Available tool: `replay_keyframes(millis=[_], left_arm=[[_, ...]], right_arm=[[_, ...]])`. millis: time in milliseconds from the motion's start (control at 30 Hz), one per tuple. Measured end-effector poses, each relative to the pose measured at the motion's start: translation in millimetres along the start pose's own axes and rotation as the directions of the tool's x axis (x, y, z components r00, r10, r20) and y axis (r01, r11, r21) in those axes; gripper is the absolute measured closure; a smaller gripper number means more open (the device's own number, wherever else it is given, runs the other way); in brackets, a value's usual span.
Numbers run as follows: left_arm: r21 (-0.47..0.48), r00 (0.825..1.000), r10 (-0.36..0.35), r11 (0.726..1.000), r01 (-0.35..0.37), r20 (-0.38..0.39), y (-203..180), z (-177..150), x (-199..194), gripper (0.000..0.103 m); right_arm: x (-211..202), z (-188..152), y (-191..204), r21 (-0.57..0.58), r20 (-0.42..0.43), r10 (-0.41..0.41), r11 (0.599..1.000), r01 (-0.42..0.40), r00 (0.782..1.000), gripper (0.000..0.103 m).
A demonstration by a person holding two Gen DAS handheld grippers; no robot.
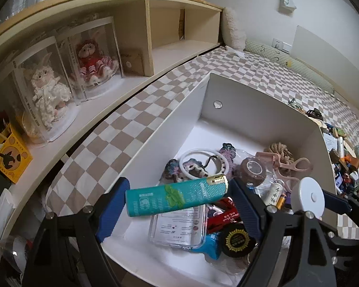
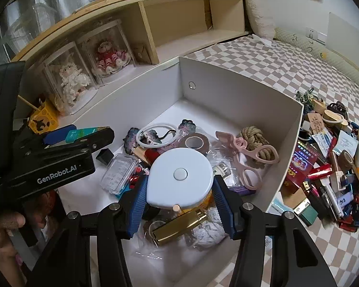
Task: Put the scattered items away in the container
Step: 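Lower both items into the white box and open both grippers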
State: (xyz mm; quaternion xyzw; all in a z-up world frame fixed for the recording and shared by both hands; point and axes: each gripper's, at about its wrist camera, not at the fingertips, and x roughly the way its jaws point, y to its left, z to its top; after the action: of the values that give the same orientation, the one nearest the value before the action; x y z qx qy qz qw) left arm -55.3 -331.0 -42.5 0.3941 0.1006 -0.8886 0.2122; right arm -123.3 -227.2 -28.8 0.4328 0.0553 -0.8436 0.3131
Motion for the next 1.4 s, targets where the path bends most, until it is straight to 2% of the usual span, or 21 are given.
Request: replay_keyframes(millis=[267,400,833,867,900,933,1100,1367,1400], left_arm=[[0.015,1.0,0.027,1.0,-0.027,0.0,-5,1,4,0.017],[-0.005,1.0,0.007,1.0,-0.007,0.001,-4,1,4,0.01],[-0.004,0.999,-0.001,1.0,0.001,0.051,-6,5,-17,0.009],[-0.004,0.999,-0.001,1.0,0.002,0.052,-6,5,-17,0.009],[-0.004,0.999,-0.002,1.0,0.002,0.053,-6,5,-17,0.009],[-0.004,0.999,-0.002,1.0,0.002,0.053,-6,5,-17,0.008],[-0.005,0.999,-0.002,1.0,0.002,0.048,-7,4,-19,0.008],[0.002,0.999,-0.007,1.0,0.007,0.054,-12,1,-26,0.008],[0.0,0.999,-0.009,1.0,0.009,0.054,-12,1,-26,0.005]], right_arm=[[8,2,5,-0.014,-0.016,0.007,1.0,-0.007,1.0,0.048],[10,1,5,-0.012,-0.019,0.006,1.0,-0.006,1.0,0.048],[13,2,4,0.02,0.01,0.029,0.999,-0.029,1.0,0.047],[13,3,3,0.024,0.008,0.02,1.0,-0.02,1.0,0.034],[13,3,3,0.027,0.009,0.011,1.0,-0.011,1.0,0.008],[13,4,3,0.027,0.016,0.004,1.0,-0.004,1.0,0.0],[8,4,3,0.022,0.039,-0.01,1.0,0.009,0.999,0.0],[5,-1,2,0.005,0.014,-0.02,1.0,0.02,1.0,0.0],[4,-2,2,0.005,0.014,-0.021,1.0,0.021,1.0,0.0]])
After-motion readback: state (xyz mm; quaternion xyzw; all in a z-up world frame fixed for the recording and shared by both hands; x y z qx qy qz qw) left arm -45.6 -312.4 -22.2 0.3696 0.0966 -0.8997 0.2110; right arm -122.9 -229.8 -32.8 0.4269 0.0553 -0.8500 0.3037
